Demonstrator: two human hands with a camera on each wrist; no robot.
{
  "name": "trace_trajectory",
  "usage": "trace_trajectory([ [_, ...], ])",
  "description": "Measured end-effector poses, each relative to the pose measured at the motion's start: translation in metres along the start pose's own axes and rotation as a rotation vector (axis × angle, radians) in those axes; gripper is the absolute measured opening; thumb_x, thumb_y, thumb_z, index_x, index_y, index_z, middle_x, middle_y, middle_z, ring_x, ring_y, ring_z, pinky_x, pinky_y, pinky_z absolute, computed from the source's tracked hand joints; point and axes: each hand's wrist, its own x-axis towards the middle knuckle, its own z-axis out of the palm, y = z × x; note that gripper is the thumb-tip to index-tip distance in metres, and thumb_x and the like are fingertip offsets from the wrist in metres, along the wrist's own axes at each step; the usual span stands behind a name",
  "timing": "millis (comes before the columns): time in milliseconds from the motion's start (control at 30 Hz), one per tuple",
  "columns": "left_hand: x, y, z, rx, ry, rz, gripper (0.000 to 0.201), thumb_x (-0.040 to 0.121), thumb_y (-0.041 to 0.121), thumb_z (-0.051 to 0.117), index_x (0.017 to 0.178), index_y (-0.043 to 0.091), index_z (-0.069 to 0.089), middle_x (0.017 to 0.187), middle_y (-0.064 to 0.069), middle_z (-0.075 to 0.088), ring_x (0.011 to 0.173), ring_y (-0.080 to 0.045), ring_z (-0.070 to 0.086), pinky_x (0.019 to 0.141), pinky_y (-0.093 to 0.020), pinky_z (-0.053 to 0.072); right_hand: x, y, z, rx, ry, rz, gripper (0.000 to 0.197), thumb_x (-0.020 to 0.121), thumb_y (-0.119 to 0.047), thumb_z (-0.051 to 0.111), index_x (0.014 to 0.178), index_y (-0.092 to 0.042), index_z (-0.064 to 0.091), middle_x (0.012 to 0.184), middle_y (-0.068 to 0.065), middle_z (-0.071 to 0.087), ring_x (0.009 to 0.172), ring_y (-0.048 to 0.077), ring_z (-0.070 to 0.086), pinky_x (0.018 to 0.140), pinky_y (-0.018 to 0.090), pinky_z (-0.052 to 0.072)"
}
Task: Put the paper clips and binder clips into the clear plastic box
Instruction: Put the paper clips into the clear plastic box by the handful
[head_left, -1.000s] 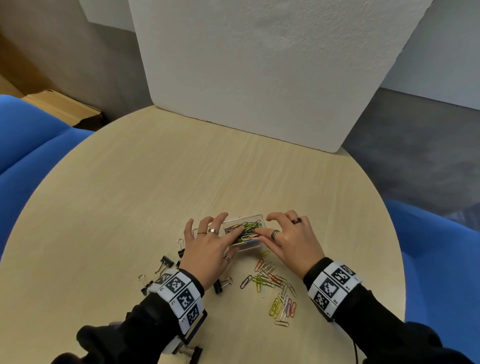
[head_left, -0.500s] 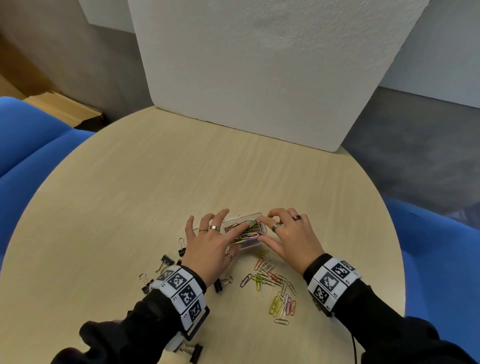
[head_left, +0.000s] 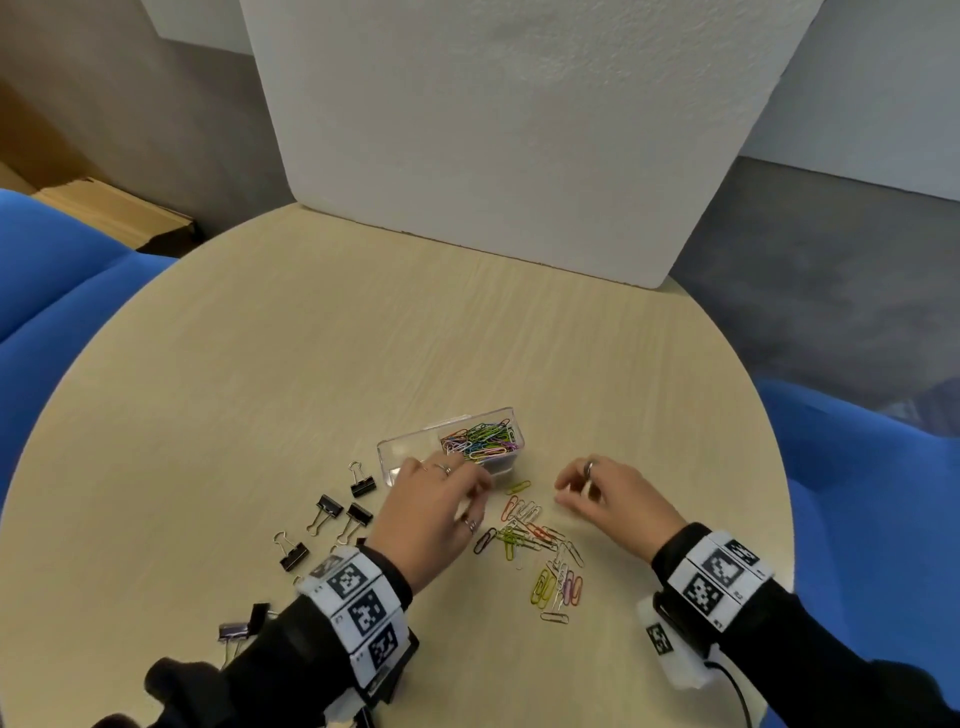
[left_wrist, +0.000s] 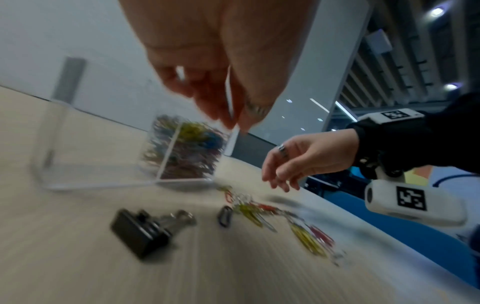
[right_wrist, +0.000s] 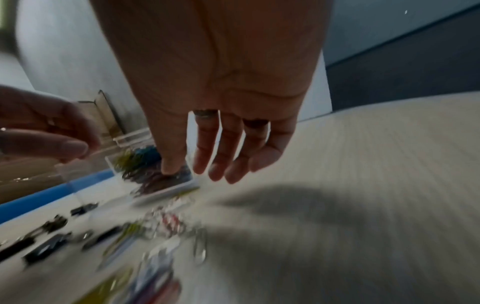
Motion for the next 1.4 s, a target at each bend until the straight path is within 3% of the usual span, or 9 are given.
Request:
trace_trajectory([
  [67,-0.005,0.007,0.009,0.032,-0.186,-0.027,0.027,0.092,0.035,0.041,0.114,0.030,0.055,0.109,0.012,0.059,0.105,-0.009,0.052,0.097,-0.031,0.038,-0.009,0.009,0.012,0.019,-0.122,0.072,0.027,0.082,-0.040,0.063,0.104,-0.024,0.056,0.101,-0.008,0.054,0.092,0.006,0.054,0.080,0.015,0.044],
  [167,-0.006,0.015,0.026,0.096,-0.366,-0.073,0.040,0.095,0.028,0.043,0.135,0.025,0.039,0.134,0.004,0.047,0.123,-0.016,0.043,0.103,-0.029,0.030,-0.022,0.019,0.032,0.050,-0.187,0.142,0.059,0.063,-0.052,0.074,0.112,-0.028,0.050,0.108,-0.012,0.045,0.107,0.006,0.049,0.097,0.024,0.043],
  [267,-0.003,0.024,0.038,0.141,-0.466,-0.108,0.049,0.093,0.012,0.044,0.140,0.015,0.031,0.139,-0.007,0.042,0.127,-0.024,0.041,0.106,-0.032,0.033,-0.034,0.022,0.042,0.055,-0.152,0.149,0.081,0.046,-0.062,0.073,0.115,-0.032,0.044,0.110,-0.012,0.041,0.110,0.008,0.043,0.098,0.028,0.041],
  [400,0.003,0.026,0.048,0.046,-0.504,-0.211,0.053,0.091,0.003,0.046,0.141,0.013,0.030,0.141,-0.011,0.037,0.127,-0.027,0.042,0.106,-0.034,0.039,-0.042,0.019,0.052,0.008,-0.114,0.108,0.090,0.047,-0.053,0.078,0.124,-0.031,0.039,0.114,-0.012,0.036,0.112,0.008,0.036,0.102,0.027,0.038],
  [567,0.009,0.024,0.057,-0.090,-0.482,-0.266,0.057,0.087,0.008,0.055,0.139,0.018,0.034,0.142,-0.008,0.032,0.127,-0.025,0.042,0.108,-0.034,0.038,-0.036,0.019,0.066,0.081,-0.004,0.105,0.083,0.054,-0.042,0.083,0.126,-0.027,0.044,0.116,-0.010,0.040,0.112,0.007,0.037,0.102,0.022,0.034],
  [700,0.011,0.023,0.065,-0.167,-0.458,-0.302,0.067,0.076,0.016,0.072,0.136,0.020,0.041,0.138,-0.003,0.035,0.127,-0.021,0.041,0.109,-0.031,0.037,-0.029,0.018,0.070,0.184,0.069,0.099,0.058,0.061,-0.029,0.083,0.112,-0.025,0.056,0.104,-0.014,0.043,0.107,0.005,0.044,0.095,0.014,0.034],
  [933,0.017,0.025,0.072,-0.180,-0.424,-0.281,0.039,0.084,0.017,0.064,0.122,0.020,0.054,0.123,-0.003,0.055,0.112,-0.018,0.052,0.096,-0.026,0.043,-0.022,0.017,0.069,0.214,0.142,0.110,0.019,0.075,-0.023,0.073,0.093,-0.025,0.066,0.088,-0.016,0.049,0.087,0.004,0.049,0.082,0.020,0.039],
  [1300,0.021,0.025,0.070,-0.231,-0.461,-0.391,0.025,0.086,0.018,0.061,0.110,0.017,0.055,0.111,-0.006,0.060,0.102,-0.023,0.057,0.088,-0.029,0.045,-0.015,0.013,0.064,0.055,0.106,0.100,0.021,0.089,-0.027,0.057,0.106,-0.017,0.061,0.108,-0.003,0.056,0.105,0.012,0.050,0.084,0.016,0.033],
  [1400,0.019,0.020,0.065,-0.255,-0.468,-0.391,0.022,0.087,0.019,0.061,0.108,0.015,0.057,0.111,-0.006,0.060,0.102,-0.022,0.057,0.085,-0.026,0.044,-0.015,0.016,0.063,0.060,0.114,0.090,0.021,0.089,-0.028,0.057,0.105,-0.017,0.062,0.098,-0.006,0.051,0.098,0.009,0.048,0.079,0.013,0.030],
])
